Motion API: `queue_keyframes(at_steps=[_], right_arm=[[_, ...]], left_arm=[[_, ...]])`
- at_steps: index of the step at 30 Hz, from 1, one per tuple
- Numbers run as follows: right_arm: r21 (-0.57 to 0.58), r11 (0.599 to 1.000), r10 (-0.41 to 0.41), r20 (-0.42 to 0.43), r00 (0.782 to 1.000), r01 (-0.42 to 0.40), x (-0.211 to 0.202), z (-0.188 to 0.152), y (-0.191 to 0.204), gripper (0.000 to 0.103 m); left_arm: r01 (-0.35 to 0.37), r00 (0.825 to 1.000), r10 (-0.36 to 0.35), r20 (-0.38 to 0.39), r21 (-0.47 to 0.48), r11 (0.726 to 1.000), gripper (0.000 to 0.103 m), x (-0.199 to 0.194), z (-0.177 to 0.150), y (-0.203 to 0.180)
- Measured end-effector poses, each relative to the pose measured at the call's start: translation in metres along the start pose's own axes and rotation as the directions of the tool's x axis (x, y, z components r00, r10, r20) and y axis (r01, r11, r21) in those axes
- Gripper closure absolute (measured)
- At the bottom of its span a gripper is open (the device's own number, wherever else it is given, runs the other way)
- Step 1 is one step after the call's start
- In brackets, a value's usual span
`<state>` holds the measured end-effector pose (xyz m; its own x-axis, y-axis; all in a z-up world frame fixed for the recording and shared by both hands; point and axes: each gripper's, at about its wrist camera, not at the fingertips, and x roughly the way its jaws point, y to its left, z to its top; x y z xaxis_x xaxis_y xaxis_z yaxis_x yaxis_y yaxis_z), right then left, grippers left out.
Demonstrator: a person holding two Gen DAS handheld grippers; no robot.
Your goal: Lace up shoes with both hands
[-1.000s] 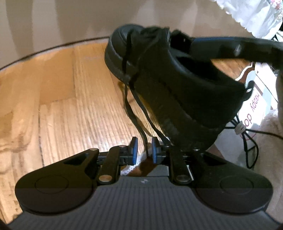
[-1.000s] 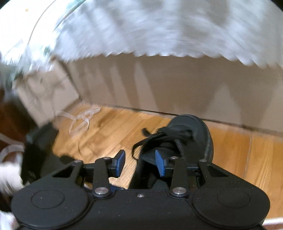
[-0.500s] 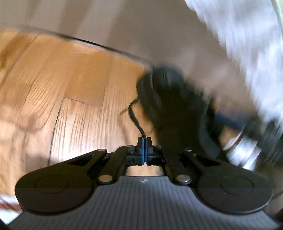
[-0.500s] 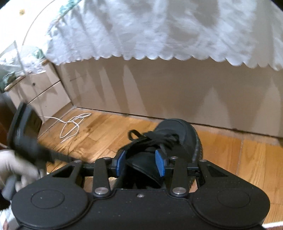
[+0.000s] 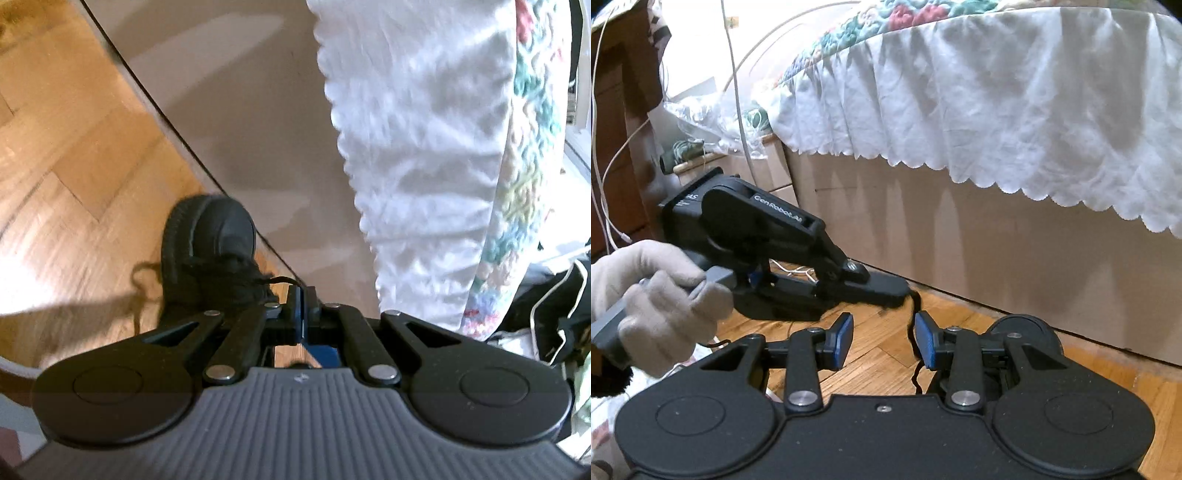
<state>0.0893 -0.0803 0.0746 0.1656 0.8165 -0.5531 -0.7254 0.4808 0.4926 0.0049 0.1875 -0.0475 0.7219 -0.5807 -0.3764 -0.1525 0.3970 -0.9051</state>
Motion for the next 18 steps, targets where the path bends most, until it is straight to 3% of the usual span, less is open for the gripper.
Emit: queue_keyframes(at_steps=[2,3,4,7,9,10,11,12,14,18], right_arm=[[0.011,1.000,-0.014,-0.008,1.000,0.014,0.000,0.000,-0.002,0.070],[0.011,1.000,-0.025,-0.016,1.000,0.025,0.001,-0.001,-0.003,0.079],[0.007,0.999,-0.038,-0.023,0.999,0.038,0.000,-0.001,-0.004,0.099],[0.022,0.999,-0.045,-0.030,0.999,0.046,-0.002,-0.002,-0.009,0.099],[0.031,0.998,-0.051,-0.035,0.998,0.052,-0.002,-0.001,-0.011,0.099],[0.035,0.998,-0.056,-0.037,0.998,0.057,-0.002,-0.002,-0.012,0.099],[0.045,0.997,-0.055,-0.040,0.998,0.057,-0.002,-0.002,-0.014,0.099],[0.057,0.997,-0.052,-0.042,0.998,0.054,-0.003,-0.002,-0.017,0.099],[0.081,0.996,-0.043,-0.044,0.998,0.047,-0.006,-0.002,-0.022,0.099],[0.128,0.992,-0.006,-0.053,0.999,0.013,-0.011,-0.003,-0.030,0.099]], left_arm=[[0.004,1.000,-0.004,-0.014,-0.004,1.000,0.103,0.002,-0.012,0.001],[0.001,1.000,-0.002,-0.009,-0.005,1.000,0.103,0.000,-0.017,0.002],[-0.002,1.000,0.002,-0.009,-0.005,1.000,0.103,-0.002,-0.020,0.003],[-0.019,1.000,0.020,-0.020,0.041,0.999,0.101,-0.005,-0.022,0.001],[-0.062,0.998,0.067,-0.023,0.157,0.986,0.099,-0.008,-0.023,-0.010],[-0.097,0.994,0.105,-0.019,0.243,0.965,0.099,-0.007,-0.024,-0.018],[-0.143,0.988,0.157,-0.008,0.363,0.921,0.099,-0.006,-0.026,-0.028],[-0.186,0.978,0.211,0.004,0.486,0.854,0.098,-0.004,-0.029,-0.039],[-0.244,0.953,0.300,0.040,0.690,0.682,0.093,0.002,-0.039,-0.057],[-0.232,0.936,0.329,0.121,0.917,0.323,0.084,0.012,-0.062,-0.077]])
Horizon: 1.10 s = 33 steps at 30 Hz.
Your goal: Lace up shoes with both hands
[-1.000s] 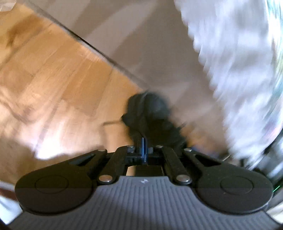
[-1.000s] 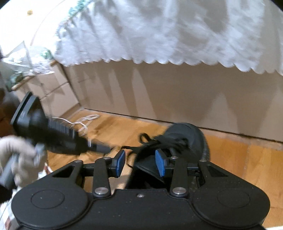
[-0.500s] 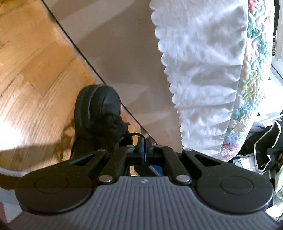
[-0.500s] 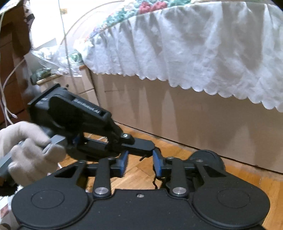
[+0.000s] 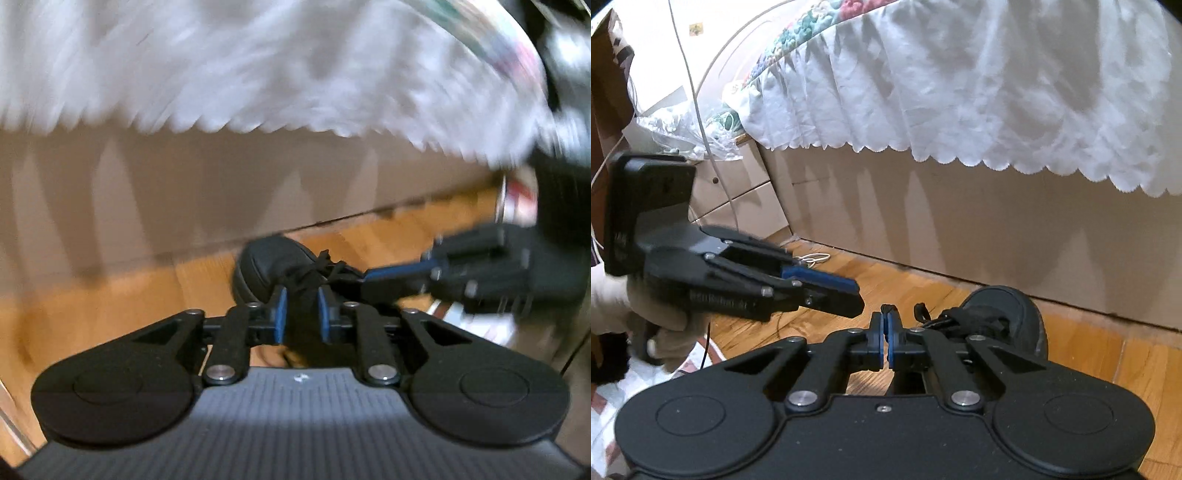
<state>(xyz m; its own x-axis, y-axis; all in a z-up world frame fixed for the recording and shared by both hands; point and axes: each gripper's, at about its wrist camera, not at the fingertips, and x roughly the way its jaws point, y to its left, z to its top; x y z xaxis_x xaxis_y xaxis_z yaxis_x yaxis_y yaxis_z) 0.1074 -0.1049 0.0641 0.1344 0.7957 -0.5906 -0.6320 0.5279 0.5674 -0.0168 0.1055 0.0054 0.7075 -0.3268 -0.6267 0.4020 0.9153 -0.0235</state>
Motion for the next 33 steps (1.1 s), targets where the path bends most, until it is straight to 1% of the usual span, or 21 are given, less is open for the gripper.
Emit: queue_keyframes(at_steps=[1,2,3,4,5,7,8,10,12,13,14,15,16,17,18,21,24,25,29,32,33], right_arm=[[0.025,0.999,0.024,-0.001,1.000,-0.023,-0.001,0.000,-0.003,0.099],[0.055,0.997,0.050,0.000,0.999,-0.050,-0.002,0.001,-0.007,0.099],[0.091,0.993,0.075,0.004,0.997,-0.075,-0.004,0.001,-0.012,0.099],[0.125,0.987,0.099,0.009,0.995,-0.099,-0.006,0.001,-0.017,0.099],[0.152,0.982,0.116,0.015,0.993,-0.117,-0.007,0.000,-0.021,0.099],[0.187,0.973,0.137,0.018,0.990,-0.138,-0.008,-0.001,-0.027,0.099],[0.204,0.968,0.148,0.015,0.989,-0.148,-0.008,-0.002,-0.030,0.099],[0.219,0.964,0.153,-0.002,0.988,-0.149,-0.005,-0.004,-0.032,0.099],[0.225,0.963,0.158,-0.024,0.987,-0.149,-0.001,-0.005,-0.031,0.099],[0.231,0.961,0.165,-0.030,0.986,-0.154,0.001,-0.006,-0.031,0.099],[0.238,0.958,0.174,-0.035,0.984,-0.161,0.002,-0.006,-0.031,0.098],[0.246,0.955,0.183,-0.036,0.982,-0.169,0.003,-0.007,-0.032,0.098],[0.258,0.950,0.192,-0.033,0.981,-0.177,0.003,-0.007,-0.033,0.098],[0.274,0.943,0.205,-0.031,0.978,-0.189,0.004,-0.008,-0.035,0.098],[0.287,0.937,0.217,-0.029,0.976,-0.200,0.004,-0.008,-0.037,0.098],[0.313,0.923,0.242,-0.020,0.970,-0.224,0.003,-0.010,-0.040,0.098],[0.333,0.913,0.255,-0.017,0.967,-0.235,0.003,-0.011,-0.042,0.098],[0.335,0.912,0.255,-0.017,0.967,-0.235,0.004,-0.011,-0.042,0.098],[0.352,0.903,0.265,-0.011,0.964,-0.245,0.004,-0.012,-0.044,0.098],[0.375,0.891,0.277,-0.001,0.961,-0.257,0.004,-0.013,-0.048,0.098],[0.379,0.889,0.277,0.000,0.961,-0.257,0.004,-0.013,-0.049,0.098]], left_arm=[[-0.005,1.000,0.004,0.009,0.091,0.996,0.083,0.000,0.001,-0.007],[-0.008,1.000,0.005,0.019,0.180,0.984,0.079,0.001,0.001,-0.013],[-0.010,1.000,0.002,0.029,0.260,0.965,0.074,0.003,0.000,-0.019],[-0.008,0.999,-0.003,0.033,0.330,0.944,0.073,0.006,-0.001,-0.023],[-0.002,1.000,-0.008,0.025,0.381,0.925,0.073,0.009,-0.002,-0.026],[0.021,1.000,-0.016,-0.016,0.414,0.910,0.073,0.017,-0.002,-0.030],[0.018,1.000,-0.011,-0.020,0.430,0.903,0.073,0.019,-0.003,-0.033],[-0.018,1.000,0.013,0.013,0.468,0.884,0.073,0.020,-0.006,-0.038],[-0.045,0.999,0.027,0.045,0.486,0.873,0.068,0.021,-0.007,-0.040],[-0.048,0.998,0.023,0.057,0.491,0.870,0.067,0.021,-0.006,-0.041],[-0.047,0.998,0.016,0.064,0.507,0.861,0.066,0.021,-0.007,-0.043],[-0.048,0.998,0.013,0.069,0.534,0.844,0.067,0.022,-0.008,-0.046],[-0.033,0.997,-0.009,0.070,0.572,0.820,0.068,0.022,-0.012,-0.048],[-0.003,0.997,-0.043,0.063,0.602,0.798,0.072,0.020,-0.014,-0.051],[0.021,0.997,-0.065,0.050,0.613,0.790,0.085,0.019,-0.015,-0.053],[0.046,0.997,-0.072,0.019,0.602,0.797,0.102,0.017,-0.014,-0.057],[0.051,0.998,-0.065,0.003,0.578,0.814,0.102,0.017,-0.010,-0.056],[0.047,0.998,-0.057,0.000,0.576,0.816,0.102,0.017,-0.009,-0.057],[0.016,1.000,-0.025,0.007,0.596,0.803,0.098,0.018,-0.010,-0.061],[0.067,0.997,-0.076,-0.010,0.587,0.807,0.098,0.017,-0.010,-0.059],[0.088,0.995,-0.095,-0.019,0.584,0.807,0.091,0.017,-0.011,-0.058]])
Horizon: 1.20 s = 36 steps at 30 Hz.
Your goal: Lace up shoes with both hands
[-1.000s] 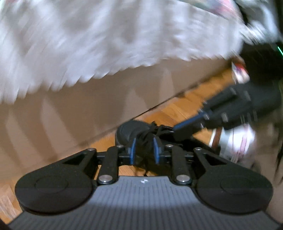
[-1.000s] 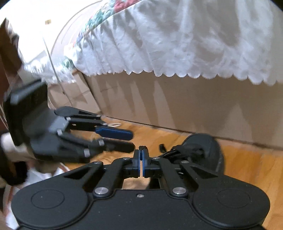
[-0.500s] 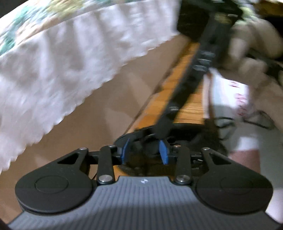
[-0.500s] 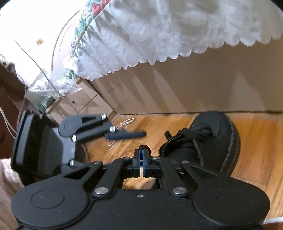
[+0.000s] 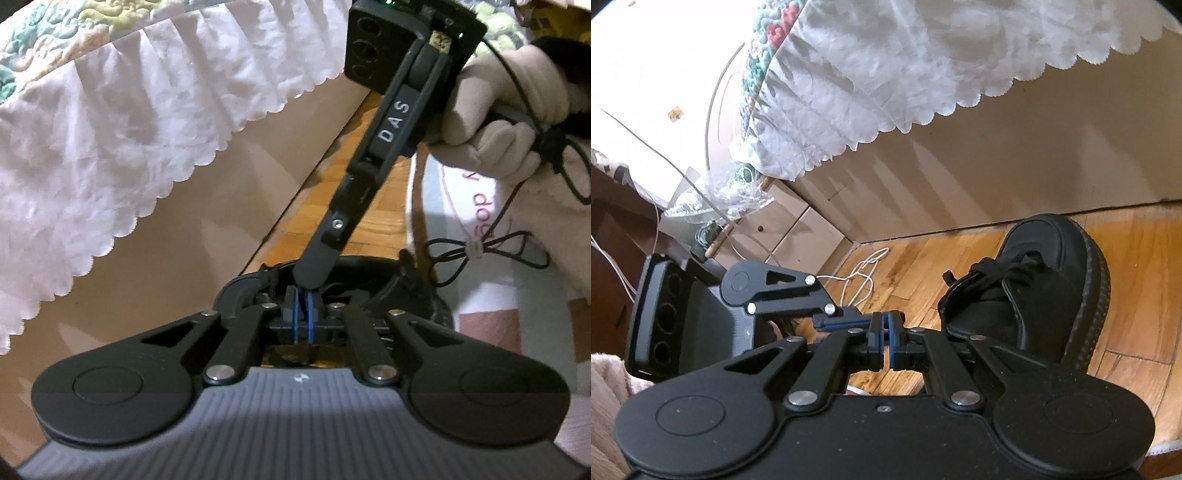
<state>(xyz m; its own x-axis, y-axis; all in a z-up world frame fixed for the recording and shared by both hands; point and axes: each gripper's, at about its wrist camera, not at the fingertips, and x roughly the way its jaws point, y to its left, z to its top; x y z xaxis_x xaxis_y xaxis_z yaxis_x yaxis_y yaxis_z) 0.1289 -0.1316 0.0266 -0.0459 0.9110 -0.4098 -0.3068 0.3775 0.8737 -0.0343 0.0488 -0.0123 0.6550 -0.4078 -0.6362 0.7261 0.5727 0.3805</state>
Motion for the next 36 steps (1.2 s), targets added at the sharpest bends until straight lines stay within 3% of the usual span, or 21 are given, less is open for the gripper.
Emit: queue_keyframes(at_steps=[1,2,6,8,13,15,18,19,21,25,26,27,28,30,32,34,36], right_arm=[[0.005,1.000,0.001,0.001,1.000,-0.001,0.000,0.000,-0.001,0.098],[0.010,1.000,0.002,0.002,1.000,-0.002,-0.001,0.001,-0.002,0.098],[0.012,1.000,-0.021,0.063,0.998,0.021,-0.009,0.004,-0.001,0.094],[0.000,0.999,-0.052,0.105,0.993,0.053,-0.016,0.005,0.000,0.094],[-0.061,0.978,-0.189,0.138,0.972,0.198,-0.026,0.007,0.003,0.094],[-0.072,0.974,-0.206,0.128,0.970,0.217,-0.025,0.007,0.003,0.094],[-0.100,0.960,-0.251,0.124,0.960,0.263,-0.020,0.007,0.005,0.085],[-0.125,0.947,-0.281,0.117,0.952,0.295,-0.017,0.007,0.006,0.076],[-0.199,0.910,-0.352,0.086,0.932,0.363,-0.005,0.005,0.010,0.074],[-0.406,0.770,-0.517,0.054,0.854,0.492,0.028,-0.002,0.019,0.073],[-0.418,0.763,-0.524,0.047,0.850,0.493,0.033,-0.002,0.018,0.075],[-0.411,0.766,-0.527,0.039,0.849,0.494,0.037,-0.001,0.016,0.091],[-0.352,0.797,-0.514,0.030,0.857,0.491,0.035,0.002,0.010,0.092],[-0.123,0.891,-0.438,0.028,0.899,0.438,0.019,0.008,-0.014,0.092],[0.139,0.935,-0.336,0.046,0.941,0.327,0.001,0.007,-0.047,0.093],[0.361,0.912,-0.236,0.079,0.968,0.193,-0.012,0.001,-0.078,0.094],[0.473,0.874,-0.178,0.100,0.979,0.110,-0.014,-0.004,-0.095,0.094]], left_arm=[[0.007,1.000,-0.007,-0.001,-0.003,1.000,0.093,0.001,0.000,0.000],[-0.003,1.000,0.003,-0.003,-0.013,1.000,0.101,0.002,0.001,0.000],[-0.054,0.998,0.057,0.005,-0.221,0.974,0.102,0.007,0.004,0.021],[-0.051,0.998,0.059,0.021,-0.276,0.960,0.102,0.009,0.004,0.031],[-0.043,0.999,0.044,0.000,-0.235,0.971,0.102,0.015,0.010,0.030],[-0.035,0.999,0.034,-0.008,-0.232,0.972,0.102,0.019,0.010,0.029],[-0.044,0.999,0.036,-0.041,-0.234,0.971,0.102,0.026,0.010,0.027],[-0.048,0.998,0.038,-0.049,-0.230,0.972,0.102,0.029,0.010,0.027],[-0.053,0.997,0.040,-0.070,-0.202,0.978,0.102,0.035,0.012,0.026],[-0.038,0.994,0.021,-0.107,-0.162,0.986,0.102,0.044,0.019,0.028],[-0.032,0.993,0.014,-0.117,-0.150,0.988,0.102,0.048,0.020,0.029],[-0.024,0.992,0.006,-0.126,-0.143,0.989,0.102,0.052,0.021,0.030],[-0.018,0.990,-0.002,-0.140,-0.140,0.990,0.102,0.056,0.022,0.031],[-0.004,0.986,-0.021,-0.168,-0.144,0.990,0.102,0.067,0.023,0.034],[0.009,0.983,-0.039,-0.179,-0.164,0.986,0.102,0.075,0.023,0.036],[0.036,0.983,-0.073,-0.167,-0.220,0.975,0.102,0.082,0.023,0.040],[0.058,0.981,-0.104,-0.164,-0.265,0.962,0.102,0.088,0.024,0.044]])
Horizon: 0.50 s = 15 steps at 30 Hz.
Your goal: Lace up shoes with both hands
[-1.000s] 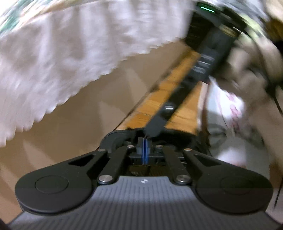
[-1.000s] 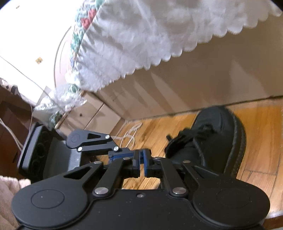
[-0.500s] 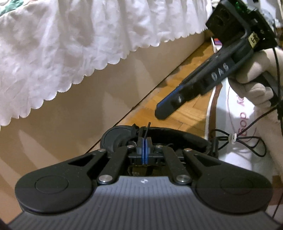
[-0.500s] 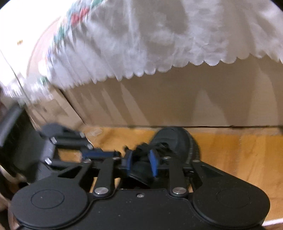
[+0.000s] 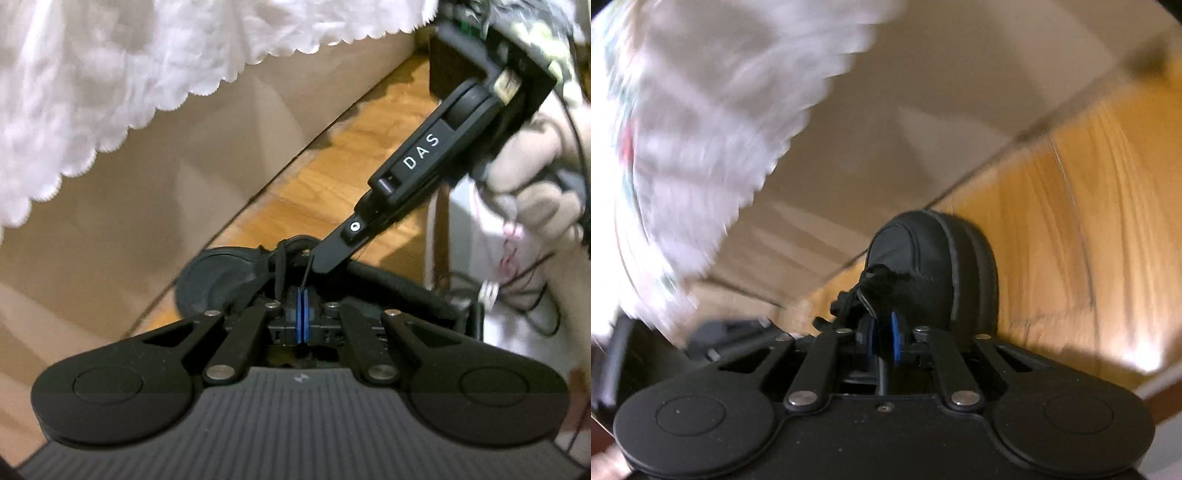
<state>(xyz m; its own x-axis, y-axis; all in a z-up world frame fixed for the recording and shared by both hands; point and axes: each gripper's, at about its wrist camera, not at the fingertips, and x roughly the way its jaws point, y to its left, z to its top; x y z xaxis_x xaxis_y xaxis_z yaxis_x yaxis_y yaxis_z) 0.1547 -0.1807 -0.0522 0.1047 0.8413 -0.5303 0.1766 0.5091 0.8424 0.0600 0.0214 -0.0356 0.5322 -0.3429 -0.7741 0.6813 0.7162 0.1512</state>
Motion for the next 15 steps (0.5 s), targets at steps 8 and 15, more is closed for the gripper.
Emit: queue_keyframes(at_steps=[8,15], right_arm=[[-0.020,1.000,-0.009,-0.005,1.000,0.009,-0.001,-0.002,0.005,0.094],[-0.142,0.988,-0.067,0.006,0.998,0.067,-0.002,-0.005,0.020,0.093]], left_arm=[[-0.006,0.997,0.003,-0.079,-0.039,0.999,0.102,0.011,0.013,0.003],[0.014,0.974,-0.029,-0.226,-0.066,0.998,0.102,0.023,0.033,0.009]])
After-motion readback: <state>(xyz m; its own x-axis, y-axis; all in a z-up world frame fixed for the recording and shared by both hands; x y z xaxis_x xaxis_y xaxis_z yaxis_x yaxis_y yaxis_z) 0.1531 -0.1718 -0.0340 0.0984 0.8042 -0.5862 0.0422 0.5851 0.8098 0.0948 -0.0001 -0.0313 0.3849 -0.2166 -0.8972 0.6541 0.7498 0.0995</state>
